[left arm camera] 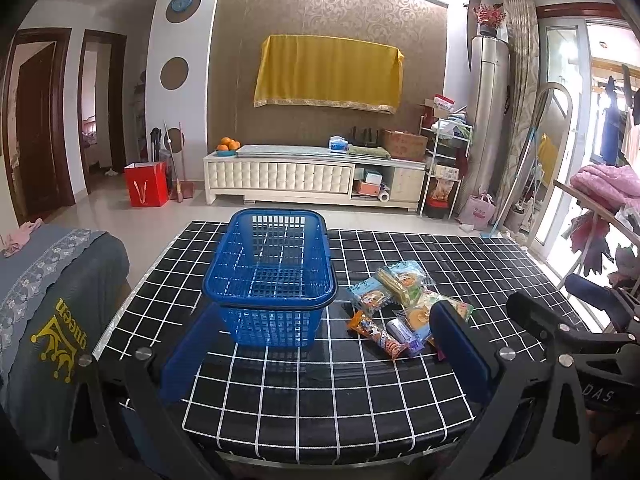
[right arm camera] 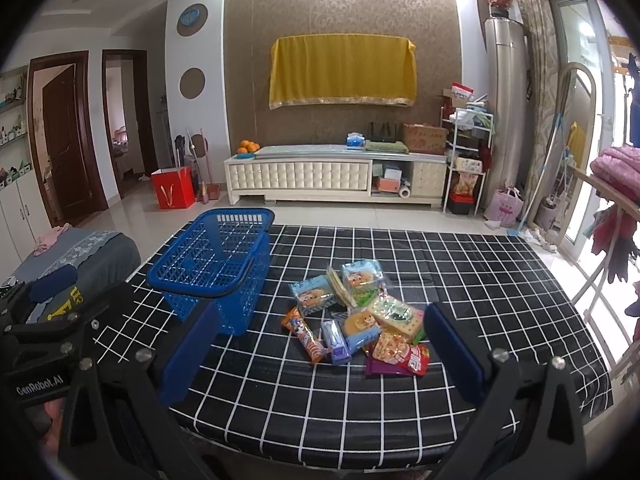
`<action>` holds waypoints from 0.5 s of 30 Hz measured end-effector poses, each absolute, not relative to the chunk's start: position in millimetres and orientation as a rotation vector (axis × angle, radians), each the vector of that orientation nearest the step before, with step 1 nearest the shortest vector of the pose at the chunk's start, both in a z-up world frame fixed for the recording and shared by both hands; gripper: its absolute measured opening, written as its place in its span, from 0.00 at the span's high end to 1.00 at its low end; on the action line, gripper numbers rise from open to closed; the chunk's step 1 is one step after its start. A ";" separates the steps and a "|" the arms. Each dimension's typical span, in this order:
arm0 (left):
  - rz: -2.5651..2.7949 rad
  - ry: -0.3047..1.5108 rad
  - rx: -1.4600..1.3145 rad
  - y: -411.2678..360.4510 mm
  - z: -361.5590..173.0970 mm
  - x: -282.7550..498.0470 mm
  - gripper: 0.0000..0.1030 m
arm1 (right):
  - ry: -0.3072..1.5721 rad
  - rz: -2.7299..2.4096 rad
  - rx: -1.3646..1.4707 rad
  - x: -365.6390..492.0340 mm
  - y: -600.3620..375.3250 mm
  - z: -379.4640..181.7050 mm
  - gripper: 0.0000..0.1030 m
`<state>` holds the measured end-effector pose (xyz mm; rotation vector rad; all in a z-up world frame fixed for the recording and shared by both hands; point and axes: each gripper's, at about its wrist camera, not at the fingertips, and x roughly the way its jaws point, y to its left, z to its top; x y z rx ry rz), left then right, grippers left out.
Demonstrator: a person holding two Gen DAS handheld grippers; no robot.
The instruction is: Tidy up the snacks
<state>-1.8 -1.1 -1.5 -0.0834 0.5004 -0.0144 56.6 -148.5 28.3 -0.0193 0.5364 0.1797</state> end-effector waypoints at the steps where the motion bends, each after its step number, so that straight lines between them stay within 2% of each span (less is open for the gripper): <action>1: -0.016 0.502 -0.084 -1.3 -2.1 -1.3 0.00 | 0.538 0.180 -0.018 56.3 -148.4 28.0 0.00; 15: -0.015 0.508 -0.089 -0.7 -5.3 -2.3 0.00 | 0.551 0.185 -0.015 57.4 -148.6 23.9 0.00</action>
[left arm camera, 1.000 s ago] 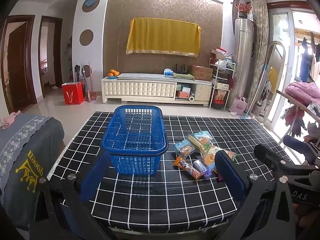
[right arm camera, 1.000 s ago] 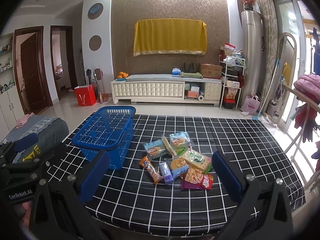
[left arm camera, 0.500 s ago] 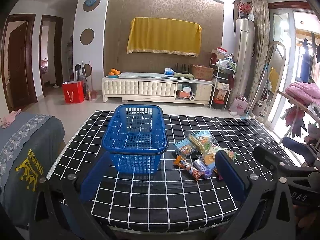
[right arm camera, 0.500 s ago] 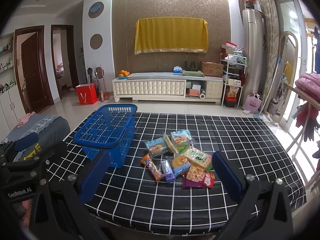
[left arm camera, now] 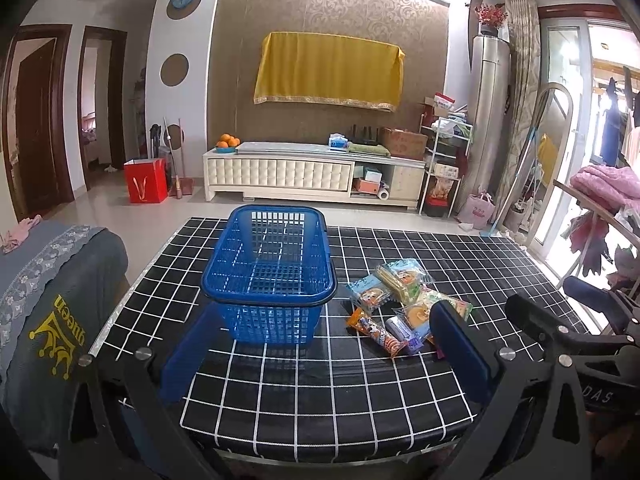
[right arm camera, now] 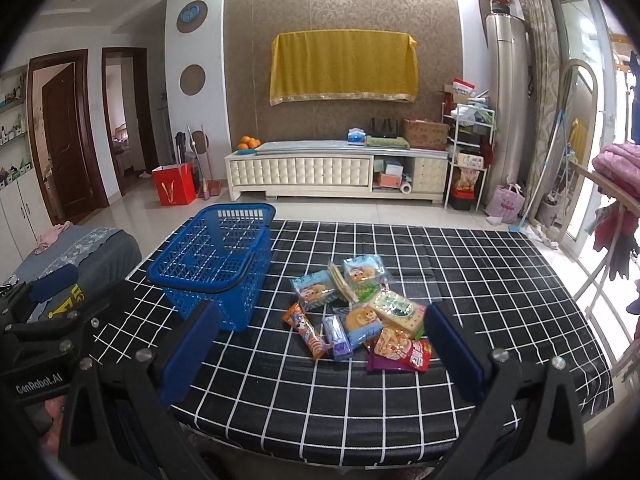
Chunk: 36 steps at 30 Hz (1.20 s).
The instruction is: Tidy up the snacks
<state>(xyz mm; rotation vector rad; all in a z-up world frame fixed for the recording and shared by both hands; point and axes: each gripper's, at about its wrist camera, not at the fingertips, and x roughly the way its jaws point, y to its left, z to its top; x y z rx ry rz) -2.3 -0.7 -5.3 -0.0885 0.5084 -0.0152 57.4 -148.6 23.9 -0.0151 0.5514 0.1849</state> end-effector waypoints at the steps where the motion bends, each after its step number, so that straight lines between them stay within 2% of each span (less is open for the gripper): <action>1: -0.015 0.508 -0.086 -0.7 -5.3 -2.3 0.00 | 0.551 0.185 -0.016 57.2 -148.6 23.9 0.00; 17: -0.040 0.507 -0.085 -15.8 5.3 12.4 0.00 | 0.548 0.178 -0.017 65.0 -158.6 28.2 0.00; 28: -0.094 0.547 -0.081 -49.3 8.6 62.8 0.00 | 0.580 0.175 0.002 99.3 -192.1 34.4 0.00; 36: -0.094 0.634 -0.090 -69.6 -7.7 115.0 0.00 | 0.653 0.172 -0.033 141.4 -214.5 23.8 0.00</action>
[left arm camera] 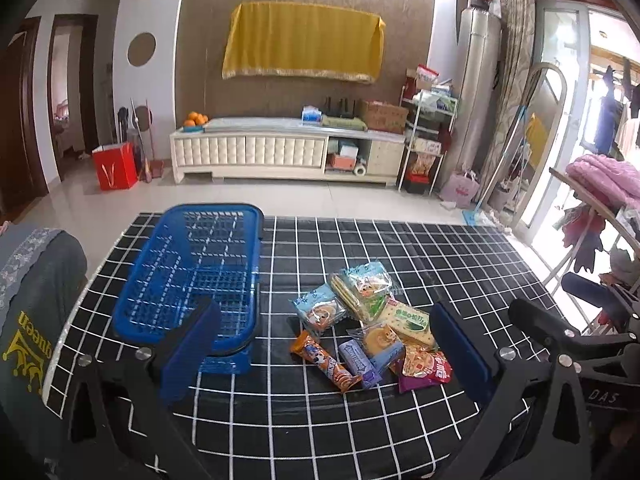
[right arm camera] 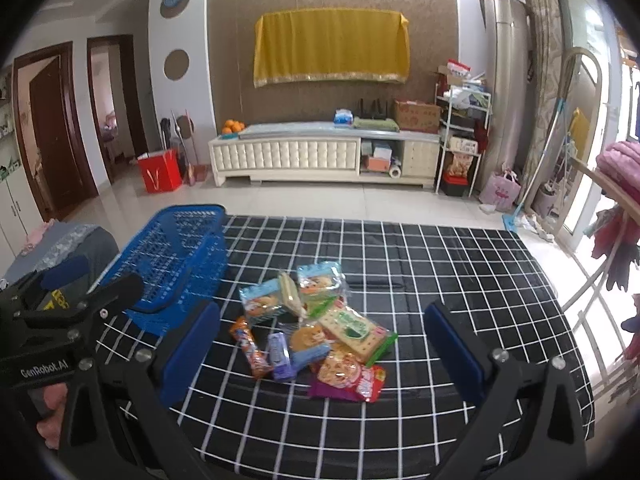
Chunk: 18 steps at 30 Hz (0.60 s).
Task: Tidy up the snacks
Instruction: 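Grasp the green-label cracker pack with the right tool while the left tool approaches the pile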
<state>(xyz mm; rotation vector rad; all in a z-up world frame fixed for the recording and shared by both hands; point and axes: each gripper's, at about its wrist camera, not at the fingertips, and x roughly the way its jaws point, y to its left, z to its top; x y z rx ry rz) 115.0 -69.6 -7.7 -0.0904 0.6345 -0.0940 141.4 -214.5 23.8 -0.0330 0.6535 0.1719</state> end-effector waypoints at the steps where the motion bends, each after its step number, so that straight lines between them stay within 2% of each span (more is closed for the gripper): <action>1: -0.093 0.646 -0.091 -71.5 -11.3 120.1 0.00 | 0.672 0.170 -0.038 149.3 -217.5 19.3 0.00; 13: -0.083 0.840 -0.069 -102.0 -85.6 180.7 0.00 | 0.852 0.260 -0.121 224.5 -241.0 -49.1 0.00; 18: -0.072 0.905 -0.064 -113.5 -113.3 197.2 0.00 | 0.910 0.286 -0.175 248.0 -245.9 -79.4 0.03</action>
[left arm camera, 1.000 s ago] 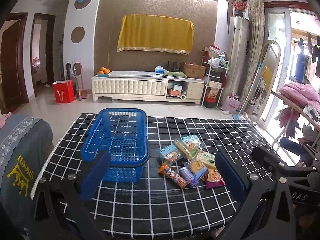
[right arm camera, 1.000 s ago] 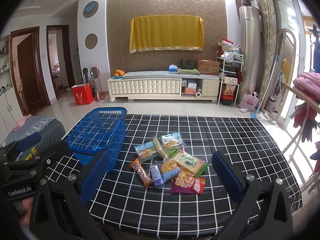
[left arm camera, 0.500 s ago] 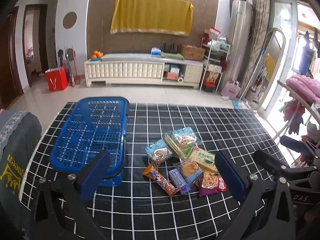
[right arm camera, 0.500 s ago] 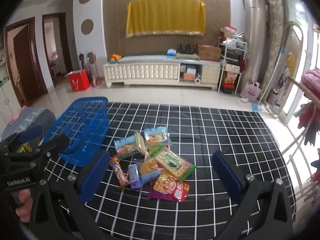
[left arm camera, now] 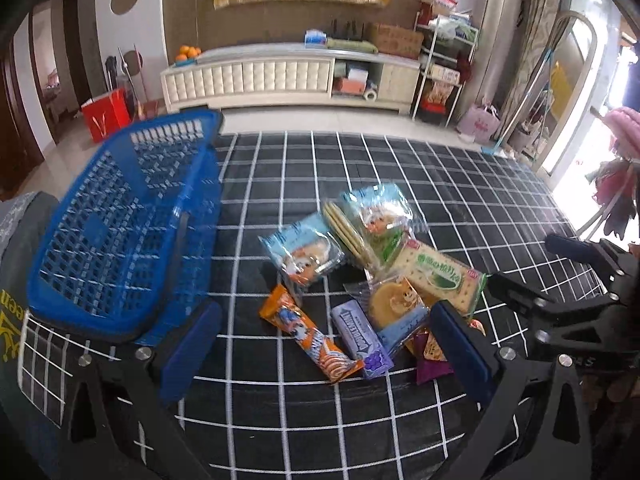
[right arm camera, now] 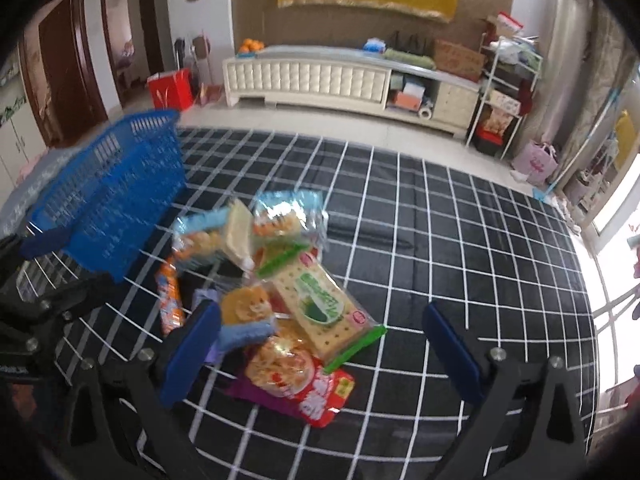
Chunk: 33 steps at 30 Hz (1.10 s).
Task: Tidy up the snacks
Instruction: 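Grasp the green-label cracker pack with the right tool while the left tool approaches the pile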
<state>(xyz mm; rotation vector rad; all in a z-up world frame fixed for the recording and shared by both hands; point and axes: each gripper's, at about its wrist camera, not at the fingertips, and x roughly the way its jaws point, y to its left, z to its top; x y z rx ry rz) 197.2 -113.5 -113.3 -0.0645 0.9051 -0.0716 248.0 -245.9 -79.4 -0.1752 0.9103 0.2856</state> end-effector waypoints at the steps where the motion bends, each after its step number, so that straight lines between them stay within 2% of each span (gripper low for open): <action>1: -0.072 0.915 -0.063 -115.2 -117.6 199.6 0.00 | 0.917 0.290 -0.182 251.8 -246.8 -85.0 0.05; 5: -0.069 0.966 -0.062 -120.6 -137.6 208.5 0.00 | 0.976 0.332 -0.223 273.0 -247.6 -108.4 0.11; 11: -0.052 1.021 -0.089 -117.3 -161.4 218.5 0.00 | 1.011 0.379 -0.310 290.2 -239.7 -133.4 0.12; 23: -0.037 1.030 -0.086 -116.5 -163.7 225.3 0.00 | 1.126 0.428 -0.229 316.2 -245.4 -176.8 0.13; 25: -0.041 1.025 -0.067 -121.6 -162.1 228.4 0.00 | 1.115 0.440 -0.215 317.1 -245.0 -175.3 0.21; 28: -0.044 1.019 -0.041 -125.7 -157.2 231.6 0.00 | 1.091 0.452 -0.227 314.3 -242.9 -176.0 0.28; 33: -0.047 1.026 -0.056 -121.9 -145.6 240.6 0.00 | 1.073 0.442 -0.159 304.0 -251.1 -170.2 0.33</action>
